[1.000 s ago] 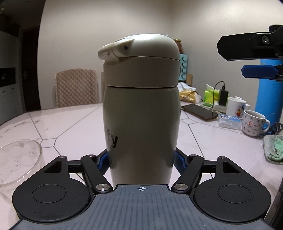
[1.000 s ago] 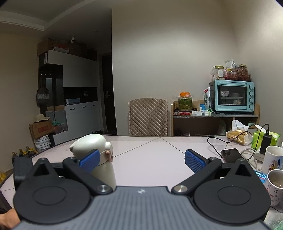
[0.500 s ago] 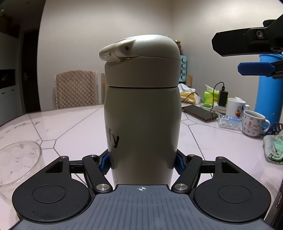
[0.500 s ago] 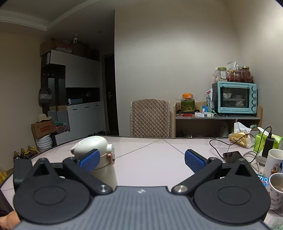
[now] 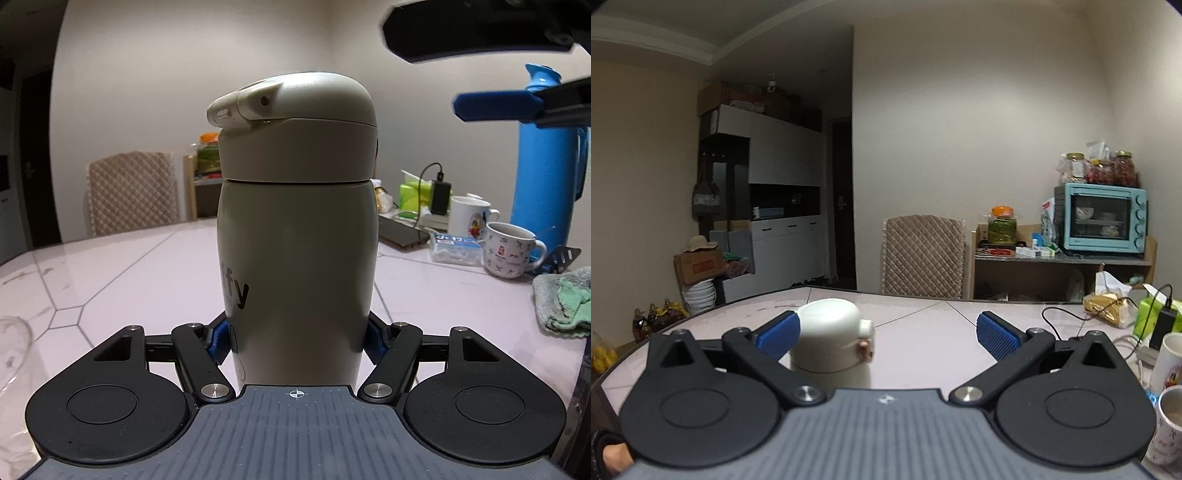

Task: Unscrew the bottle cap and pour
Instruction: 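Hold the bottle with the left gripper while the right gripper grasps the cap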

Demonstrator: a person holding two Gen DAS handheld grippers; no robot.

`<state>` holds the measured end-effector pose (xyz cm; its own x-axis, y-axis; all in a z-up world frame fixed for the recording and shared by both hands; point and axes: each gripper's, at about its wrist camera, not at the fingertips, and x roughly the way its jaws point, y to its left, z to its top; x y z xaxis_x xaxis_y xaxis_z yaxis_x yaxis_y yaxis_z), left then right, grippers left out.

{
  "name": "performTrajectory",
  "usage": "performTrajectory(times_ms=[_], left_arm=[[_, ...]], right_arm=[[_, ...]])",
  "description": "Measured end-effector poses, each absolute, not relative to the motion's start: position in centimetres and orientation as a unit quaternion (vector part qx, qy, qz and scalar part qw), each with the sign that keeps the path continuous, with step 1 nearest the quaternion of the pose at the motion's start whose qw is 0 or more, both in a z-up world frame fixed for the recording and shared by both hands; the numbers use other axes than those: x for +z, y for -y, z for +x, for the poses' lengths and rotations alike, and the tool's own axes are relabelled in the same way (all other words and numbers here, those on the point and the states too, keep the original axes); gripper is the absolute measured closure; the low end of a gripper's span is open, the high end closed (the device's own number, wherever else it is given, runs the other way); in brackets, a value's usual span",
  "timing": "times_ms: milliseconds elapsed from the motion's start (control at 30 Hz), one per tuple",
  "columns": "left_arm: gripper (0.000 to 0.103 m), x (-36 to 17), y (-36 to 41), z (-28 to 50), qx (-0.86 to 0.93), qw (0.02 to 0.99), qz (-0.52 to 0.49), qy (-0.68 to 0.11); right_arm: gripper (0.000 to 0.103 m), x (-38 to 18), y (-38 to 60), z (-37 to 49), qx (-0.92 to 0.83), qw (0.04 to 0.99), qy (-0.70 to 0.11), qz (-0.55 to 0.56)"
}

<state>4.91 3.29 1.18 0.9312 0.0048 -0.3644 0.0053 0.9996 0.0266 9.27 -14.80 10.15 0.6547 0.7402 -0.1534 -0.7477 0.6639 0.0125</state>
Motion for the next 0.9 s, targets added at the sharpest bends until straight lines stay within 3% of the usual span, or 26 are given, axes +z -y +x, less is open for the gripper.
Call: performTrajectory(times_ms=[900], left_arm=[[0.031, 1.0, -1.2, 6.3, -0.009, 0.983, 0.014, -0.182]], right_arm=[[0.001, 11.4, 10.3, 9.5, 0.384, 0.909, -0.154, -0.045]])
